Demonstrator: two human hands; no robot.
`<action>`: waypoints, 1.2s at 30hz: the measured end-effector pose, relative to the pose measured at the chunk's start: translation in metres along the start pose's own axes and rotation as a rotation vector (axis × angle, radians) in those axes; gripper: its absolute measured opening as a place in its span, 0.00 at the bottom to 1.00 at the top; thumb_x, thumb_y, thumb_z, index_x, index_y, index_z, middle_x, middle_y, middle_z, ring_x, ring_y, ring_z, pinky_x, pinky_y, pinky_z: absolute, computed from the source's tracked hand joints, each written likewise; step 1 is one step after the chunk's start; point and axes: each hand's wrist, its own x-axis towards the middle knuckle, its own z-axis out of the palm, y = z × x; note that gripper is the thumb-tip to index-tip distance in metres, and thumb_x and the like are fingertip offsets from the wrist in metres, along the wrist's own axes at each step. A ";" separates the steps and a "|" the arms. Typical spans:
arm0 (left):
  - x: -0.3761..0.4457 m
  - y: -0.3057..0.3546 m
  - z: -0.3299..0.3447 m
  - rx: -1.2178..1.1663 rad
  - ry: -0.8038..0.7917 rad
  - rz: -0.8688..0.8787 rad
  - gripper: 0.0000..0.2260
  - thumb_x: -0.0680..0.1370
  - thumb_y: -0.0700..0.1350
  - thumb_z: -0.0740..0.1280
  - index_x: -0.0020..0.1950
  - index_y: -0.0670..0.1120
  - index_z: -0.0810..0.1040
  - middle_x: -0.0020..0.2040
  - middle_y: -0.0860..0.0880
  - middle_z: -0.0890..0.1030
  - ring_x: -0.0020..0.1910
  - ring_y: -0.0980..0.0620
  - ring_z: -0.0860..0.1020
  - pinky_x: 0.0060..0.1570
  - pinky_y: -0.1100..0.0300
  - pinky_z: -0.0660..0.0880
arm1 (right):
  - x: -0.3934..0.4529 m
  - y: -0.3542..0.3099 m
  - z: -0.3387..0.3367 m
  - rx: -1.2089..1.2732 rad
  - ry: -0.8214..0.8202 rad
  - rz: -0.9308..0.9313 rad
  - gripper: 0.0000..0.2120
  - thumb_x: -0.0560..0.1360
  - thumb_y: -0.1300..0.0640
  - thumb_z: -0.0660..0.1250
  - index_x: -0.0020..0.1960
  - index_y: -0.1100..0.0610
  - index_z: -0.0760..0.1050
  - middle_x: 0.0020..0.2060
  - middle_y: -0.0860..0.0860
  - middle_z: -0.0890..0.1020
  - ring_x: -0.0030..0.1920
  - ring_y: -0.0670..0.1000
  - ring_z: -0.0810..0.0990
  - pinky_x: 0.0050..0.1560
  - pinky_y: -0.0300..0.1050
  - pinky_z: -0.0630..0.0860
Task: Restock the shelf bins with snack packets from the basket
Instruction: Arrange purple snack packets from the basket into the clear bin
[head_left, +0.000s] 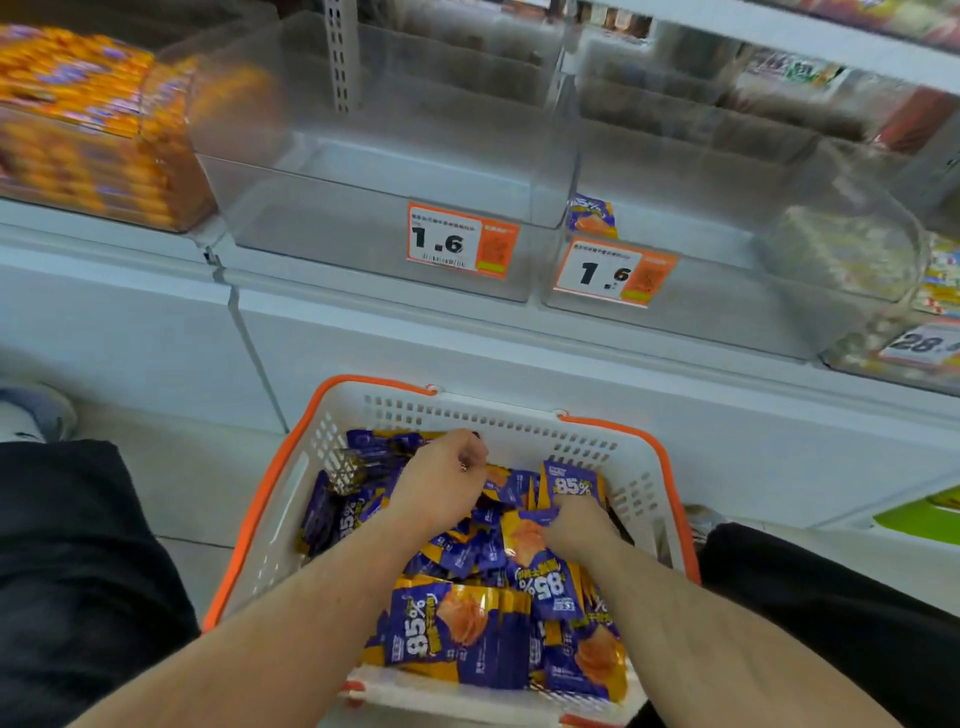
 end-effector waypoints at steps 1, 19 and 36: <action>0.000 -0.001 0.000 0.005 -0.006 -0.012 0.07 0.80 0.41 0.62 0.53 0.53 0.73 0.50 0.55 0.77 0.44 0.59 0.74 0.46 0.62 0.69 | -0.003 -0.001 0.001 -0.029 0.025 -0.031 0.20 0.79 0.52 0.65 0.69 0.56 0.70 0.65 0.56 0.74 0.57 0.56 0.78 0.54 0.51 0.80; -0.016 -0.002 0.013 -0.171 -0.086 -0.327 0.09 0.82 0.47 0.62 0.61 0.50 0.68 0.46 0.52 0.73 0.36 0.54 0.72 0.36 0.58 0.71 | -0.050 -0.026 -0.102 0.193 0.233 -0.164 0.16 0.73 0.67 0.64 0.59 0.55 0.68 0.48 0.57 0.78 0.43 0.55 0.78 0.38 0.47 0.76; -0.008 0.092 -0.028 -1.069 0.125 -0.030 0.05 0.81 0.42 0.65 0.54 0.43 0.77 0.47 0.44 0.85 0.45 0.45 0.84 0.41 0.53 0.80 | -0.147 -0.055 -0.157 1.197 0.284 -0.438 0.17 0.71 0.73 0.69 0.51 0.54 0.74 0.56 0.49 0.81 0.48 0.53 0.83 0.33 0.43 0.77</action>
